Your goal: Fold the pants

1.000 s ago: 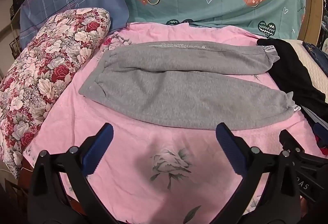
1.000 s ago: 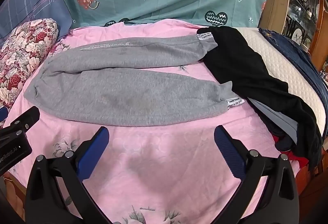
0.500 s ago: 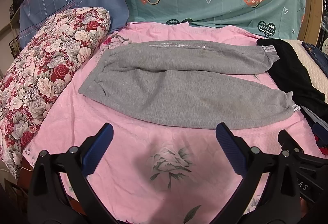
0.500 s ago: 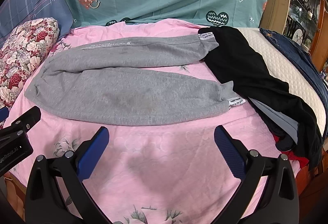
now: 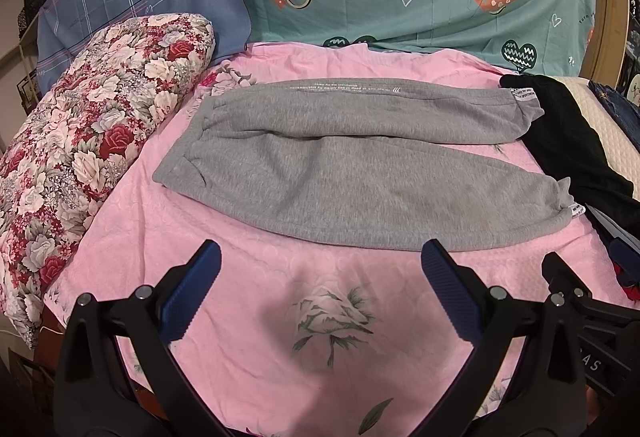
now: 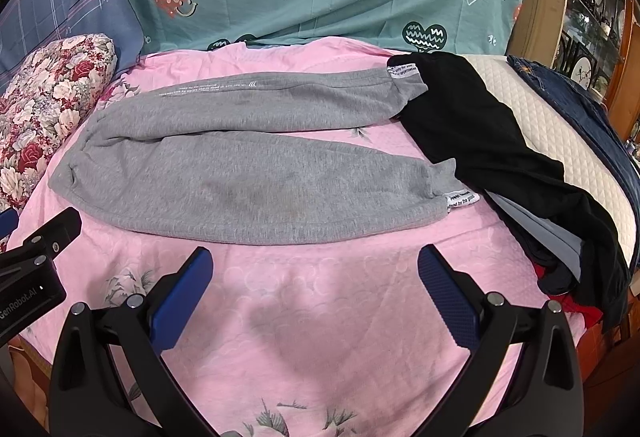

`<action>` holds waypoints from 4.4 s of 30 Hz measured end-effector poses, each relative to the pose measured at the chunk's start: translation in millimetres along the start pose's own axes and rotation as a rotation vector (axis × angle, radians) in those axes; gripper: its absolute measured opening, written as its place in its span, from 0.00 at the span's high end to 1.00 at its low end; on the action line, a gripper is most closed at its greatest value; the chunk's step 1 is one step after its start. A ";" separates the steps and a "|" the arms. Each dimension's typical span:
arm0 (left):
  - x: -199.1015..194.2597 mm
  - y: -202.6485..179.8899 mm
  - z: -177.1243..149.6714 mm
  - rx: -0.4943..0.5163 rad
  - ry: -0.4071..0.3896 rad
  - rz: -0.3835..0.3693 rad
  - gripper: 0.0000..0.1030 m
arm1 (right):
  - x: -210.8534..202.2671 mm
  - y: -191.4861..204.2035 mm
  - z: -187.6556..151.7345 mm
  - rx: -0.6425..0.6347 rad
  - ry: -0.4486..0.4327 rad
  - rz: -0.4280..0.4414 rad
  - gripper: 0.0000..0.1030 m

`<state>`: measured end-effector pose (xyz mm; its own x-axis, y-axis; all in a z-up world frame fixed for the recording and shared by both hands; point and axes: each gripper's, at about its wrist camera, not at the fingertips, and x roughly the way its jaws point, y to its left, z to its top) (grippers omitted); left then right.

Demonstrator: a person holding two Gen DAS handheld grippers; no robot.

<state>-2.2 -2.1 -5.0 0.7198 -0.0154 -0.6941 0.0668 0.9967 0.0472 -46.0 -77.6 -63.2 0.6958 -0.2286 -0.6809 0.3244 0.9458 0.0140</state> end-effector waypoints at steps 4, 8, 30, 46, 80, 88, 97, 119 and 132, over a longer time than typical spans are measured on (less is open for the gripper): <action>-0.1 0.6 0.7 0.000 0.000 -0.001 0.02 | -0.1 0.3 0.0 0.001 0.001 0.000 0.01; -0.1 0.7 0.7 -0.001 0.000 -0.001 0.02 | -0.2 0.5 -0.2 0.000 0.000 0.000 0.01; 0.2 0.7 -1.4 0.000 0.002 -0.003 0.02 | -0.2 0.6 -0.6 0.001 -0.001 0.000 0.01; 1.0 0.5 -2.1 0.001 0.004 -0.001 0.02 | -0.2 1.4 -1.0 0.001 0.000 -0.001 0.01; 232.9 257.4 35.6 -0.806 0.443 -0.155 0.81 | 38.7 -56.1 -8.3 0.119 0.097 -0.087 0.01; 222.2 264.9 16.9 -0.863 0.327 -0.190 0.85 | 32.2 -144.2 30.0 0.313 0.116 -0.084 0.01; 221.7 264.5 15.7 -0.809 0.302 -0.200 0.85 | 130.3 -193.2 35.1 0.527 0.357 -0.004 0.01; 122.8 276.5 -37.5 -0.756 0.224 -0.114 0.94 | 83.1 -177.7 1.8 0.477 0.289 0.065 0.87; 26.6 243.8 4.8 -0.446 -0.011 0.062 0.11 | 69.1 -187.8 12.4 0.342 0.237 -0.118 0.32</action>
<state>36.6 240.0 -8.5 0.7201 0.0473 -0.6922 -0.2794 0.9330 -0.2269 -50.9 -273.9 -103.9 0.4876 -0.2332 -0.8413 0.6145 0.7763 0.1410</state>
